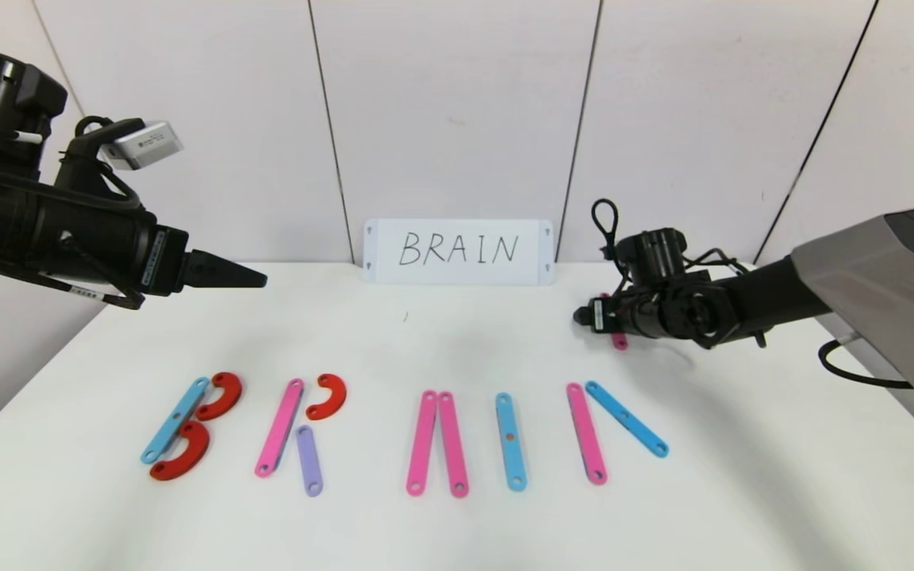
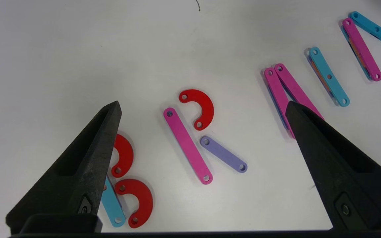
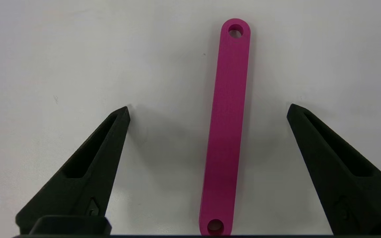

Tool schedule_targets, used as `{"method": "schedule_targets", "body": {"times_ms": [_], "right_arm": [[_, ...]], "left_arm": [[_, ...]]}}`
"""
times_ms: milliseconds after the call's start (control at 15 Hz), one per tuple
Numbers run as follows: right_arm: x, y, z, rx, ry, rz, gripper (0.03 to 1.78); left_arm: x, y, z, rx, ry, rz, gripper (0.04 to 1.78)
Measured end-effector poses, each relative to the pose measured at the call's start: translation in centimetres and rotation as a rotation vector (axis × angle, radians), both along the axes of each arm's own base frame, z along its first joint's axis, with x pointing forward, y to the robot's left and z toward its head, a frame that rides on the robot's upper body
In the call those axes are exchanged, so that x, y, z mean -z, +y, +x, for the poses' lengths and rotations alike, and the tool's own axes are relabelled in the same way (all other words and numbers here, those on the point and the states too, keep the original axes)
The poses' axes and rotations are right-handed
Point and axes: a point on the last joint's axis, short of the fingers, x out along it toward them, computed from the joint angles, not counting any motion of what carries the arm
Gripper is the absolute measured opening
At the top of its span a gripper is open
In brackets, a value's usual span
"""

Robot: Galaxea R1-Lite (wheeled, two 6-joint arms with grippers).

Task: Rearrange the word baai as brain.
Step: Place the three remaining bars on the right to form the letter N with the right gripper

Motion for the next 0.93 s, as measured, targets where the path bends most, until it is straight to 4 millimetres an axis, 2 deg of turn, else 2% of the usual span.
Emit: {"method": "schedule_targets", "body": {"times_ms": [200, 467, 600, 667, 933], "right_arm": [[0.20, 0.07, -0.08, -0.002, 0.005, 0.000, 1.30], [0.19, 0.07, -0.08, -0.002, 0.005, 0.001, 0.58], [0.22, 0.06, -0.13, 0.001, 0.008, 0.004, 0.33], [0.14, 0.04, -0.18, 0.006, 0.007, 0.011, 0.28], [-0.24, -0.10, -0.36, 0.011, 0.004, 0.015, 0.27]], "left_arm": [[-0.03, -0.02, -0.05, 0.001, -0.001, 0.000, 1.73], [-0.06, -0.03, -0.07, 0.001, -0.002, 0.000, 1.73], [-0.07, -0.03, -0.08, 0.001, -0.003, 0.000, 1.73], [-0.07, -0.04, -0.08, 0.002, -0.003, 0.000, 1.73], [-0.03, -0.03, -0.08, 0.001, -0.001, 0.000, 1.73]]}}
